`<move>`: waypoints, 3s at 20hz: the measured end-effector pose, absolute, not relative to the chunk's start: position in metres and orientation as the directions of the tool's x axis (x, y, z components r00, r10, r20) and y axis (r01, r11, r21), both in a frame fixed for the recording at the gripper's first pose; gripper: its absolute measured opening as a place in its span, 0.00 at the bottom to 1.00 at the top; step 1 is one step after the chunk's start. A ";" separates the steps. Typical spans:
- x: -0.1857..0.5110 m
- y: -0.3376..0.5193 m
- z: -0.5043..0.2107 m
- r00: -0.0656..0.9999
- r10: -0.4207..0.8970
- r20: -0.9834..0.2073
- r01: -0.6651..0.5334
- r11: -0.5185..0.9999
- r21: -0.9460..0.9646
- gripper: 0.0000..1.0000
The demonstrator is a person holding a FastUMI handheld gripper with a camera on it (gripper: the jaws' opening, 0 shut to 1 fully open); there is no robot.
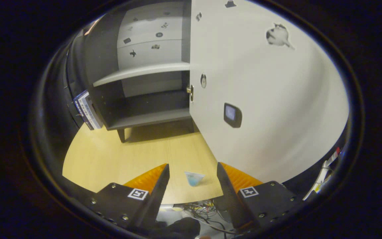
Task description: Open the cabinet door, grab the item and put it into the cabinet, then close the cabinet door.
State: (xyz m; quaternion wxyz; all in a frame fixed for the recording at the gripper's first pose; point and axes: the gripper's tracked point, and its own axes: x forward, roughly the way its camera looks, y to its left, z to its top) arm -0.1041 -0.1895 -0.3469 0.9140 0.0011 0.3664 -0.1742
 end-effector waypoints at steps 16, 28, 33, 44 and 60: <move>-0.081 -0.219 -0.507 0.499 -0.369 -0.784 0.274 0.926 -0.261 0.55; -0.022 -0.162 -0.398 0.628 -0.238 -0.741 0.218 0.968 -0.126 0.45; 0.040 -0.131 -0.310 0.728 -0.171 -0.664 0.159 0.984 -0.079 0.45; 0.174 -0.094 -0.179 0.857 -0.072 -0.510 0.054 0.997 -0.050 0.44; 0.243 -0.092 -0.201 0.771 -0.096 -0.630 0.058 0.995 -0.081 0.45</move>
